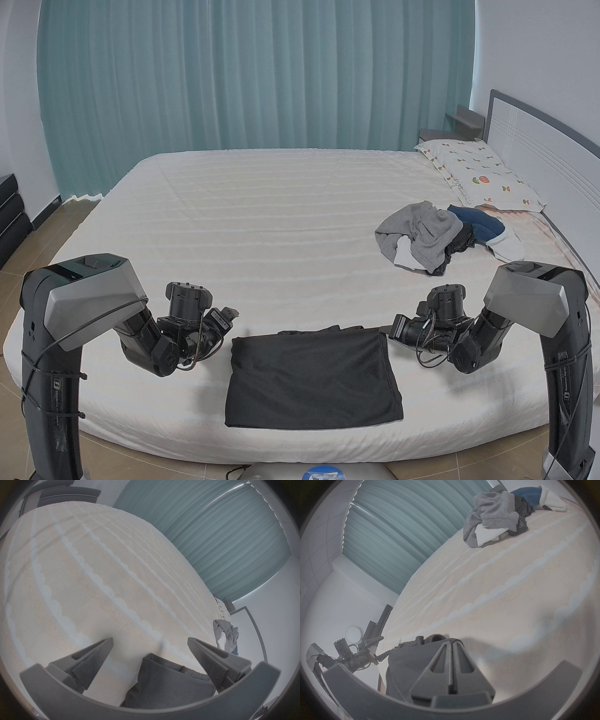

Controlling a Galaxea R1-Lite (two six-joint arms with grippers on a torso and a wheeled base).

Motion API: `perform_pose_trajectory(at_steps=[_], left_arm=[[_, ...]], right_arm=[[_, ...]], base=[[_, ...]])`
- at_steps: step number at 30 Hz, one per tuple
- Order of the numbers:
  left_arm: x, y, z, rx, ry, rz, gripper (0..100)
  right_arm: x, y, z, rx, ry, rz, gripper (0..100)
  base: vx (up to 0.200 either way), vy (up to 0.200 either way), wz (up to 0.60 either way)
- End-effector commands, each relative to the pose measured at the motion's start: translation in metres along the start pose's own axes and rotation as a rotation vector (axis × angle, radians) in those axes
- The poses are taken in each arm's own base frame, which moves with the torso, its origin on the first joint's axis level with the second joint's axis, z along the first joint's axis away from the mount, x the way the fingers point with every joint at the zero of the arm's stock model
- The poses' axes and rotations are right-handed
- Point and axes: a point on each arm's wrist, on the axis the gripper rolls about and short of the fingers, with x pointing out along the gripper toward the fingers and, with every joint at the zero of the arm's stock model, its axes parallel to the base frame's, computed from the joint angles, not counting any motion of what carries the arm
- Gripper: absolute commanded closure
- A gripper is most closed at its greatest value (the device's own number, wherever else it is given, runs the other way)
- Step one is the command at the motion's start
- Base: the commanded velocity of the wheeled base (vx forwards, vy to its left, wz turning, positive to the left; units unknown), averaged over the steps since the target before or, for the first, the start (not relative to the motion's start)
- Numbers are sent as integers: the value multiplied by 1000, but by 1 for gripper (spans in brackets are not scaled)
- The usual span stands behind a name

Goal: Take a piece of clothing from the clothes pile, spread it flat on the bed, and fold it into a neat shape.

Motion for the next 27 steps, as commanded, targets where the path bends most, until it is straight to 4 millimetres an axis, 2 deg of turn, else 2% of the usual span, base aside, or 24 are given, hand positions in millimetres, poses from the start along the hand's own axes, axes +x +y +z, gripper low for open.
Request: perform_pose_trajectory(at_steps=[1,10,11,16,18,20,25,27], left_arm=[[0,0,-1,1,1,2,0],[0,0,0,1,0,1,0],[0,0,-1,1,1,2,0],[0,0,-1,1,3,-1,0],[-1,0,-1,4,4,1,0],[-1,0,-1,7,4,1,0],[-2,-2,-3,10,4,-4,0],[-4,-4,-1,7,2,-8,0]], right_arm=[[0,-2,2,2,-9,-6,100],[0,-2,0,1,-4,-8,100],[0,-2,0,1,-4,-8,0],[-4,-1,2,5,-10,-5,0],[-13,3,8,48,-29,2,0],[-30,7,16,118,-54,9,0],[-59,10,9,205,-47,-11,0],[-68,10,5,252,-53,-22,0]], base=[[0,0,0],[0,0,0],[0,0,0],[0,0,0],[0,0,0],[0,0,0],[0,0,0],[-200,0,0]])
